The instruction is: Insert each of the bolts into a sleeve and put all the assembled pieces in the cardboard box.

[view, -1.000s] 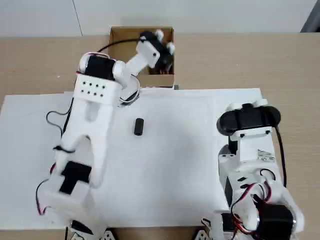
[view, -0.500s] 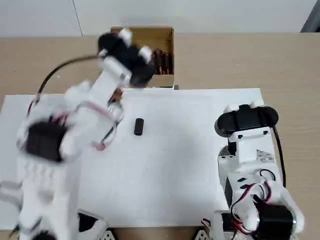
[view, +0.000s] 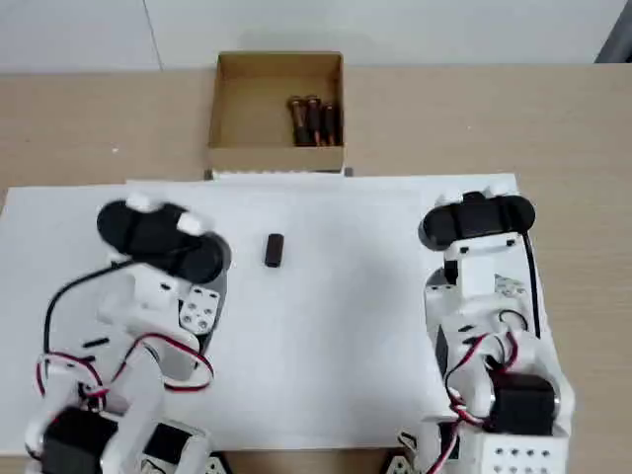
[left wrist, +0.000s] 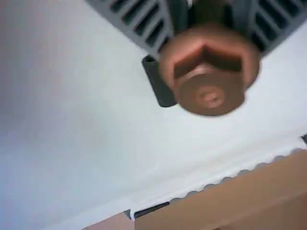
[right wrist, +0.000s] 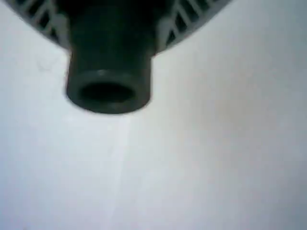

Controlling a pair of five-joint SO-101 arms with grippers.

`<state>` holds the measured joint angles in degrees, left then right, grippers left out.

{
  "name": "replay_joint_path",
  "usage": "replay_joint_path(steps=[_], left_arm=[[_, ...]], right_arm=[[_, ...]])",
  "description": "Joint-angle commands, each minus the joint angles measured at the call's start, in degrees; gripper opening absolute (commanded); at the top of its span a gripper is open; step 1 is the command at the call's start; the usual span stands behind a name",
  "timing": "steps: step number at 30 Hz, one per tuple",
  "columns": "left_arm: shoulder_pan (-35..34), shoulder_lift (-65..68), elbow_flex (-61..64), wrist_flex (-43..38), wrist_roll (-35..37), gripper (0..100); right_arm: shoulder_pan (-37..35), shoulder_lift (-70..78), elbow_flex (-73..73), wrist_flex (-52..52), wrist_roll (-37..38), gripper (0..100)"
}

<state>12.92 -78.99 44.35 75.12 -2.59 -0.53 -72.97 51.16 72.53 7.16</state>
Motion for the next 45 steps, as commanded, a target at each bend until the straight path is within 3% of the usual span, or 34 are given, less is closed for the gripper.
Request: replay_joint_path(steps=[1,11,18,30,35,45], left_arm=[[-0.18,-7.21,7.25,-5.8,3.43,0],[-0.18,-26.02,28.97,-12.92,6.07,0],[0.09,-24.62,29.85,-19.69,22.15,0],[0.26,-24.62,35.82,-30.59,38.33,1],[0.35,-24.62,38.02,-35.87,40.79,1],[3.34,-24.62,38.55,-36.22,42.02,1]], right_arm=[[-0.66,-0.4,3.16,-5.14,-3.25,0.4],[-17.27,-0.4,14.68,-17.71,-3.6,0.4],[-26.42,-0.4,20.75,-27.82,-3.34,0.4],[-39.87,-0.4,22.77,-31.78,-3.34,0.4],[-42.33,-0.4,22.77,-31.78,-3.25,0.4],[-42.68,-0.48,22.59,-36.09,-3.08,0.4]])
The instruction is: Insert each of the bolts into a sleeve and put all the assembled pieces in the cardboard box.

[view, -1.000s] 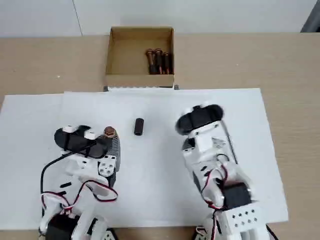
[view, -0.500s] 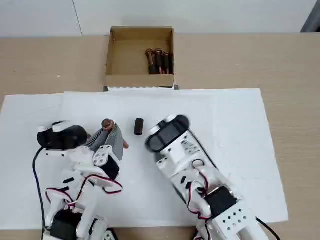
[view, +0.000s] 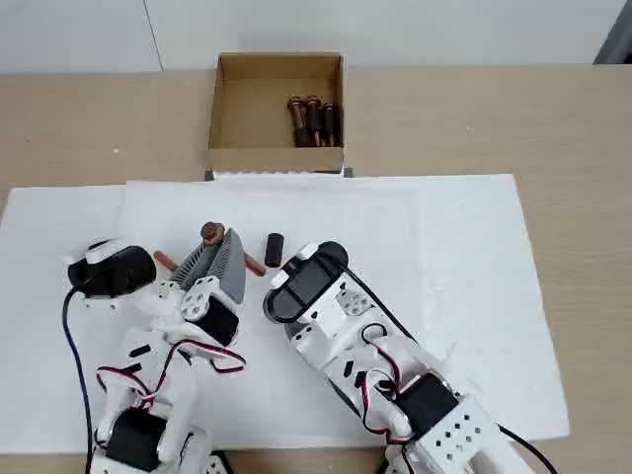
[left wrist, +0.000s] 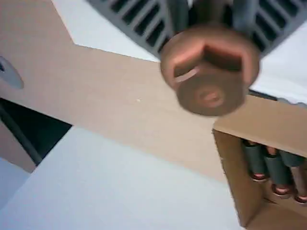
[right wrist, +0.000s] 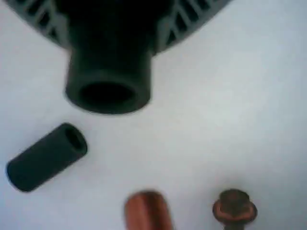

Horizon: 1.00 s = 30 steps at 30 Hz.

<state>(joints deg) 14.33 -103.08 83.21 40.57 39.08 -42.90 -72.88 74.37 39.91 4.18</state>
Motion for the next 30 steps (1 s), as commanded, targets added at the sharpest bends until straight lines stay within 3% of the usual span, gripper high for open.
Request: replay_joint_path(steps=[1,12,30], left_arm=[[2.81,-0.53,-0.31,-1.67,0.35,1],[3.25,-0.53,-0.31,-1.85,0.26,1],[3.69,-0.53,-0.48,-1.58,0.09,1]], right_arm=[[-0.31,-0.57,-0.62,-4.62,-0.09,0.4],[-3.21,-0.57,-0.44,-5.93,1.49,0.4],[-0.84,-0.57,-0.79,-5.93,1.58,0.4]])
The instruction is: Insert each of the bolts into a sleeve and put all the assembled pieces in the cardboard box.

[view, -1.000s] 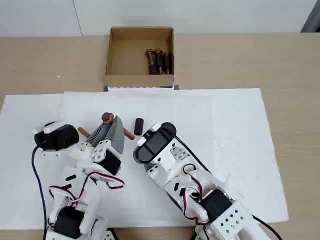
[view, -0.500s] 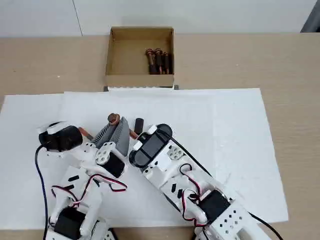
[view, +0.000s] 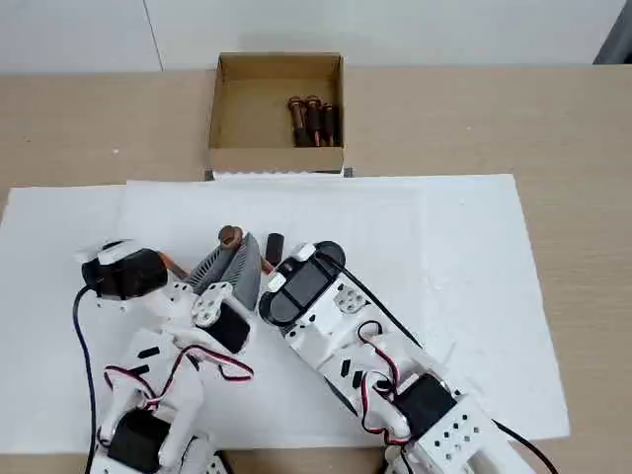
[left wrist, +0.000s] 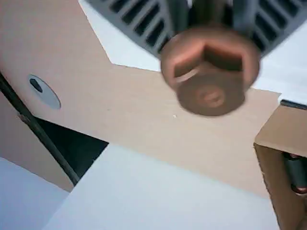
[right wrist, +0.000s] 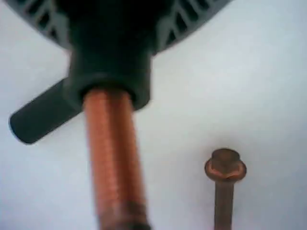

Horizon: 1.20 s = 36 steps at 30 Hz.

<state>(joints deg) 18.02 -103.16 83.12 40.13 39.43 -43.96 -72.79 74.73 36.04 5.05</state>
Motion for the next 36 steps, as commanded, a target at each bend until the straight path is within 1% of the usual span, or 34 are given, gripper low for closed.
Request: replay_joint_path(steps=[1,5,9,12,15,17,22,26,30,33,36], left_arm=[[0.0,-0.44,-0.22,-1.14,-0.26,1],[0.18,-0.44,-0.22,0.88,-0.26,1],[3.96,-0.44,-0.48,5.63,-2.2,1],[6.24,-0.44,-0.48,6.95,-2.81,1],[6.77,-0.35,-0.48,7.03,-2.9,1],[6.86,-0.09,-0.22,7.3,-4.22,1],[9.67,-0.35,-0.22,12.92,-5.71,1],[13.27,-0.35,-0.22,16.7,-5.71,1],[13.45,-0.35,1.27,16.88,-7.74,1],[13.45,-0.35,3.74,16.88,-10.29,7],[13.36,-0.35,4.62,17.05,-10.46,18]], right_arm=[[0.22,-1.1,-1.14,-2.07,0.7,0.4],[0.22,-5.67,-0.79,-1.89,0.88,0.4],[0.22,-9.8,0.97,-1.8,6.68,0.4],[0.22,-13.67,3.52,-2.07,10.02,0.4],[0.22,-18.33,5.89,-2.07,11.34,0.4],[0.22,-21.67,7.56,-2.07,12.4,0.4],[0.22,-30.64,11.96,-1.98,14.95,0.4],[0.22,-30.99,12.84,-2.15,15.82,0.4],[0.13,-30.99,13.1,-4.88,16.0,0.4],[0.13,-30.99,13.19,-5.23,16.0,0.4],[0.13,-30.99,13.19,-5.05,16.0,0.4]])
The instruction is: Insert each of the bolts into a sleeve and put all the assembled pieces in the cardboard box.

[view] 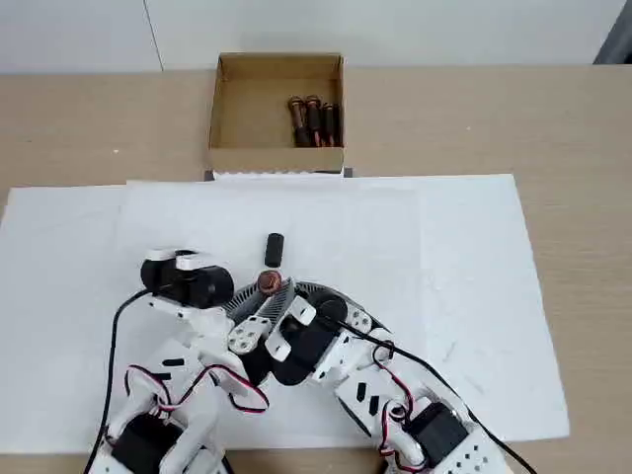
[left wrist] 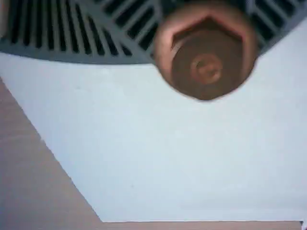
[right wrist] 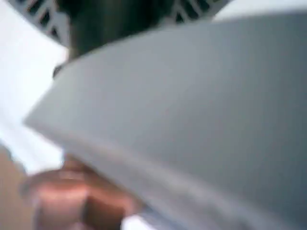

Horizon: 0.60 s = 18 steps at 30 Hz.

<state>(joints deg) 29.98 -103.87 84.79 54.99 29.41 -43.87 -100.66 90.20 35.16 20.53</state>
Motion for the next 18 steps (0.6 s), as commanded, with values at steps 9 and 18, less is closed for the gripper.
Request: replay_joint_path(steps=[9,18], left_arm=[[-0.26,0.35,2.77,1.93,-0.53,28],[-4.22,0.35,-5.05,3.6,-0.53,28]], right_arm=[[0.04,-3.12,-2.02,-3.91,0.53,0.4],[0.04,-3.12,0.79,-4.44,0.44,0.4]])
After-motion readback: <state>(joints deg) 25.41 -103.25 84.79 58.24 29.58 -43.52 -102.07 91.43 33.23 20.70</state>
